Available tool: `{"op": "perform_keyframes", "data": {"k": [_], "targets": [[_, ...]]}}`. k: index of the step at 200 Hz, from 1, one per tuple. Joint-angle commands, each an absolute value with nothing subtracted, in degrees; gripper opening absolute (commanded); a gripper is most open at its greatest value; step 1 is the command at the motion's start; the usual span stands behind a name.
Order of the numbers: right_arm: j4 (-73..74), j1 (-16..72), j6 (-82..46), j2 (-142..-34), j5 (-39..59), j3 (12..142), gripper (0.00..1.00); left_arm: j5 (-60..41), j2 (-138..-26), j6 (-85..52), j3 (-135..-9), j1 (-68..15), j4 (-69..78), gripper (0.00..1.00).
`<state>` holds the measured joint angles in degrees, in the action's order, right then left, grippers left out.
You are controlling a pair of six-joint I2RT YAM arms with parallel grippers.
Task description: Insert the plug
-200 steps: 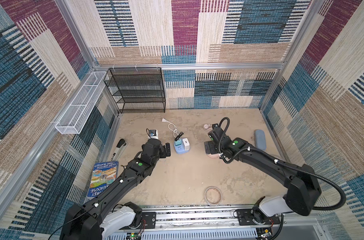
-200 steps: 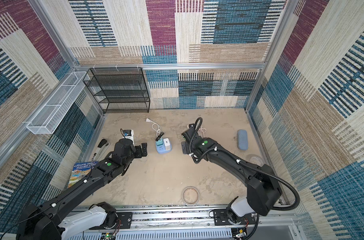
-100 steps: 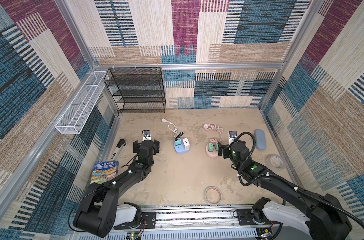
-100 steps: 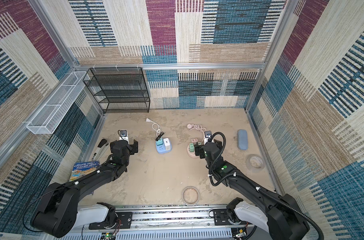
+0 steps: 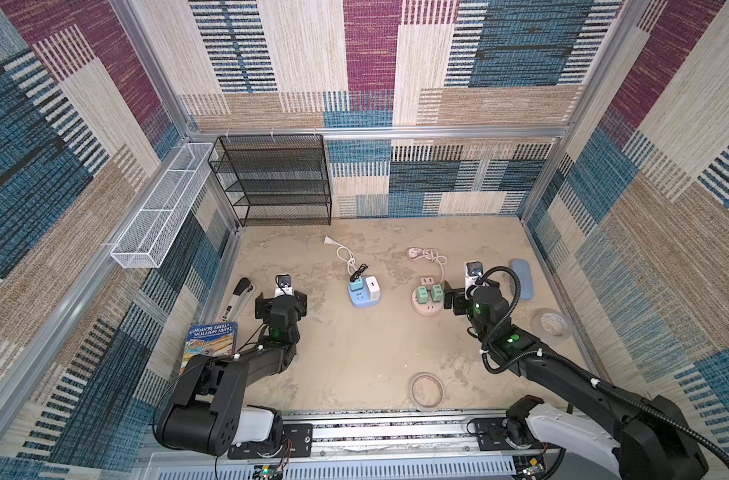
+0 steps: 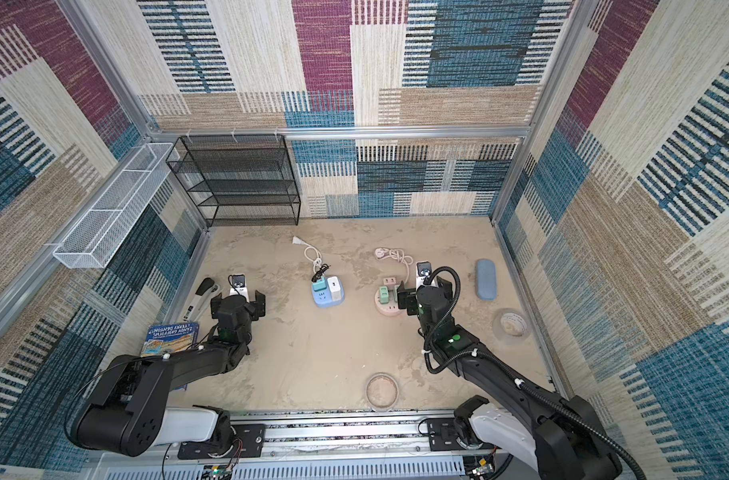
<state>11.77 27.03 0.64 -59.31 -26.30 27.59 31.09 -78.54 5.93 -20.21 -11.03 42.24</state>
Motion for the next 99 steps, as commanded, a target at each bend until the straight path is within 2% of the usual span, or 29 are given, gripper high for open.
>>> {"op": "perform_keyframes", "data": {"k": [1,31,39,49,65,71,75,90,99], "targets": [[21.32,24.08,4.85,-59.61,-28.71,24.81,1.00,32.33,-79.71,4.66,-22.44,-10.57,43.73,0.99],[34.22,17.95,2.50,-61.22,-26.95,18.56,1.00,30.40,-78.86,1.12,-21.07,-9.11,44.86,0.99],[38.65,16.26,1.81,-62.68,-26.06,16.53,1.00,25.34,-80.45,-0.23,-18.29,-6.60,51.35,0.98],[44.56,14.52,1.63,-65.52,-24.72,14.50,1.00,24.64,-83.88,-0.92,-16.52,-4.31,59.44,0.98],[53.95,12.33,1.55,-72.71,-24.25,12.09,1.00,21.98,-80.98,-2.42,-19.12,-3.97,48.20,0.97],[58.65,11.52,2.22,-75.51,-24.15,11.94,1.00,21.66,-81.92,-2.01,-19.74,-3.89,49.03,0.96],[56.61,11.44,2.01,-76.61,-24.76,13.68,1.00,21.24,-83.12,-1.26,-19.71,-3.87,51.06,0.95],[59.88,9.56,3.71,-79.49,-17.46,14.57,1.00,15.27,-85.44,0.72,-19.51,-3.97,52.20,0.99],[61.69,8.42,4.73,-80.47,-13.36,14.91,1.00,15.22,-88.85,2.39,-19.19,-4.07,58.80,0.99]]}}
